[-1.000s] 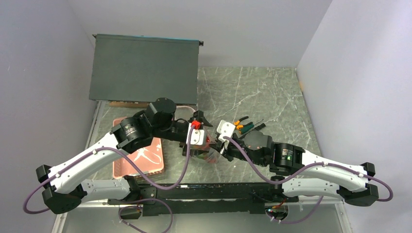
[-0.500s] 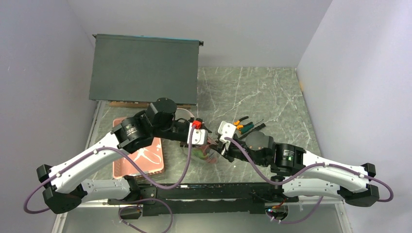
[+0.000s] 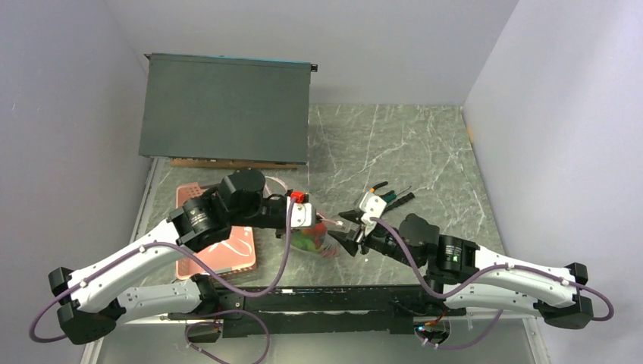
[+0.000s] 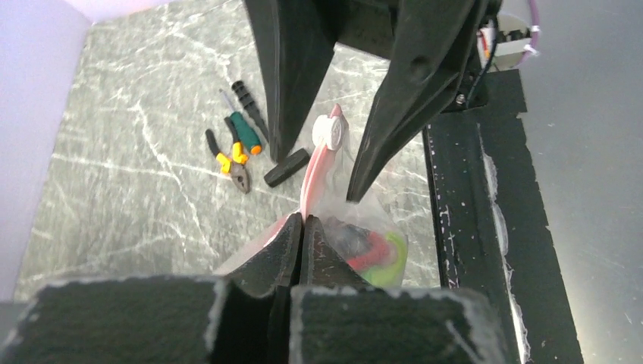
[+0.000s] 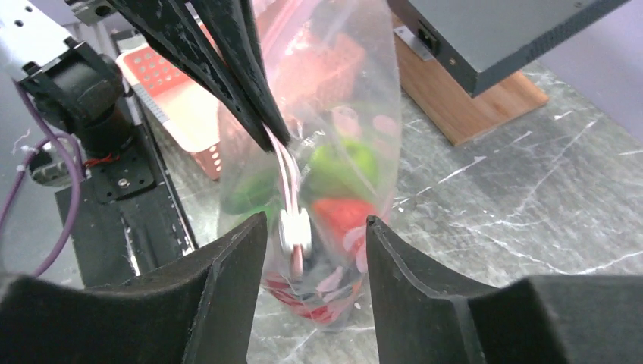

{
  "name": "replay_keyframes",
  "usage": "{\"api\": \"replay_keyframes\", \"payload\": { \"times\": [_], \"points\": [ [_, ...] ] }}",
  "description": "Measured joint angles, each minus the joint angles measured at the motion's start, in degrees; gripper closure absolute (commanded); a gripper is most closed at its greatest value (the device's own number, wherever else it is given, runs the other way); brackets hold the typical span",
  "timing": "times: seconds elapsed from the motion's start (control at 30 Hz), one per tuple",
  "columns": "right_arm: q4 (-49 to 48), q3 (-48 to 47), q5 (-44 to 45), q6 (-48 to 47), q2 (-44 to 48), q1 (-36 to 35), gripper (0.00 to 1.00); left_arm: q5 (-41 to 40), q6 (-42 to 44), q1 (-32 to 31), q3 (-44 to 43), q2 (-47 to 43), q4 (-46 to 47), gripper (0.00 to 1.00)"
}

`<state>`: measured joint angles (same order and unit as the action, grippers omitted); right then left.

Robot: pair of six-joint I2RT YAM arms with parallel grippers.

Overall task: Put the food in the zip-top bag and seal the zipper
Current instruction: Zip the zipper food storage bag at the center of the board.

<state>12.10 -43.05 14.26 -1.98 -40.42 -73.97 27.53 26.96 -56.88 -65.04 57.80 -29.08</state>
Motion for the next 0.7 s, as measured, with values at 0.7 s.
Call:
{"api": "replay_keyframes", "payload": {
  "times": [0.7],
  "points": [
    [-24.8, 12.7, -15.2, 8.6, 5.0, 6.7, 0.18, -11.4, -22.6, 0.0, 16.2, -18.0, 15.6, 1.00]
  ]
}}
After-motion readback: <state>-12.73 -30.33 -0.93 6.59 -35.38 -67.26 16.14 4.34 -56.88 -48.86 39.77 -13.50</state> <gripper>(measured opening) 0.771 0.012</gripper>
